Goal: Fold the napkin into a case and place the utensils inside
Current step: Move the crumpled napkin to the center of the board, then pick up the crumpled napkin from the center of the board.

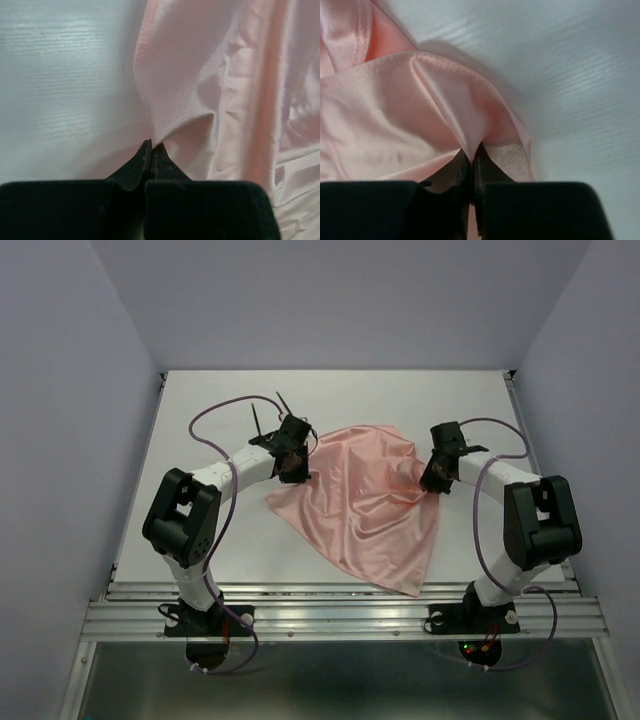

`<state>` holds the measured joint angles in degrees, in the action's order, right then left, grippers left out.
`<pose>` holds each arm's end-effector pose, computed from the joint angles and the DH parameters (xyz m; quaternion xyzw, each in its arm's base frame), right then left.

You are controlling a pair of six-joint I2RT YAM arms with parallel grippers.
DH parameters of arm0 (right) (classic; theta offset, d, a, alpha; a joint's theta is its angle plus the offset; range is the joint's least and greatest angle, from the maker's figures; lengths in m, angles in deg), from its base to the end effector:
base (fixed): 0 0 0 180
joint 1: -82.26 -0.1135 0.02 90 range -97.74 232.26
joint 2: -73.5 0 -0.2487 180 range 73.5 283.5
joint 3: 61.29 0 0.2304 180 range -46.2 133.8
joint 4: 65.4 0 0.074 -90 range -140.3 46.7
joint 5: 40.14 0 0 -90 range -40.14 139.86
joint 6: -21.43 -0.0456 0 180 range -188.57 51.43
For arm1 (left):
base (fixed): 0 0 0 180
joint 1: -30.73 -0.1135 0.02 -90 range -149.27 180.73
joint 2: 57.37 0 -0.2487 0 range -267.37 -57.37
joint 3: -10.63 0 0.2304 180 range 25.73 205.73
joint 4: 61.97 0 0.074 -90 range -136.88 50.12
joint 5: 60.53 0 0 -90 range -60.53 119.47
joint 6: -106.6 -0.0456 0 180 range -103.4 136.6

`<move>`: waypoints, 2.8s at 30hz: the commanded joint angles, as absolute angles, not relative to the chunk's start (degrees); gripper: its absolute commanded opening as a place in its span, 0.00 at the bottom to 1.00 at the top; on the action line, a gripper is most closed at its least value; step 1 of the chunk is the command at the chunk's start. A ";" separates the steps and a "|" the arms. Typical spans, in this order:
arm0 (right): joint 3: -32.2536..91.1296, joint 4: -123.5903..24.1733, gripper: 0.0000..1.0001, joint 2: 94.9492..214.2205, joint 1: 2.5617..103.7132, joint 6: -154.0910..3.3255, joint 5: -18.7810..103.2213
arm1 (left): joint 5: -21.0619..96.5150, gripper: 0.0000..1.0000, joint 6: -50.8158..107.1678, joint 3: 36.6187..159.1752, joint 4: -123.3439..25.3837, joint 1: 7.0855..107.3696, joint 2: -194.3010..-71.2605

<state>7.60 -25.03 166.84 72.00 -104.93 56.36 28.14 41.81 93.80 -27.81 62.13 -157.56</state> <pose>0.2912 0.0475 0.1584 0.2321 0.9464 0.0353 0.2218 0.3072 -0.1863 0.1977 0.0471 0.9419 -0.1479 0.2978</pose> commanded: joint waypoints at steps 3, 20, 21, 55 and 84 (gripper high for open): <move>25.06 -26.66 0.01 168.86 72.06 -99.87 65.59 | 29.03 0.00 41.56 97.80 -27.02 62.11 -155.81; 29.32 -20.25 0.93 170.64 73.74 -96.69 71.75 | 32.63 0.00 42.17 107.20 -28.24 61.58 -162.67; 25.39 -20.25 0.93 169.49 73.74 -97.13 70.53 | 32.63 0.00 42.26 107.03 -28.24 61.58 -162.93; 5.93 -20.07 0.95 154.98 75.58 -108.56 61.11 | 23.50 0.72 41.11 95.78 -22.54 58.50 -154.06; 3.37 -24.38 1.00 152.70 75.58 -107.76 61.38 | 20.15 0.36 56.85 84.88 -22.62 61.93 -159.94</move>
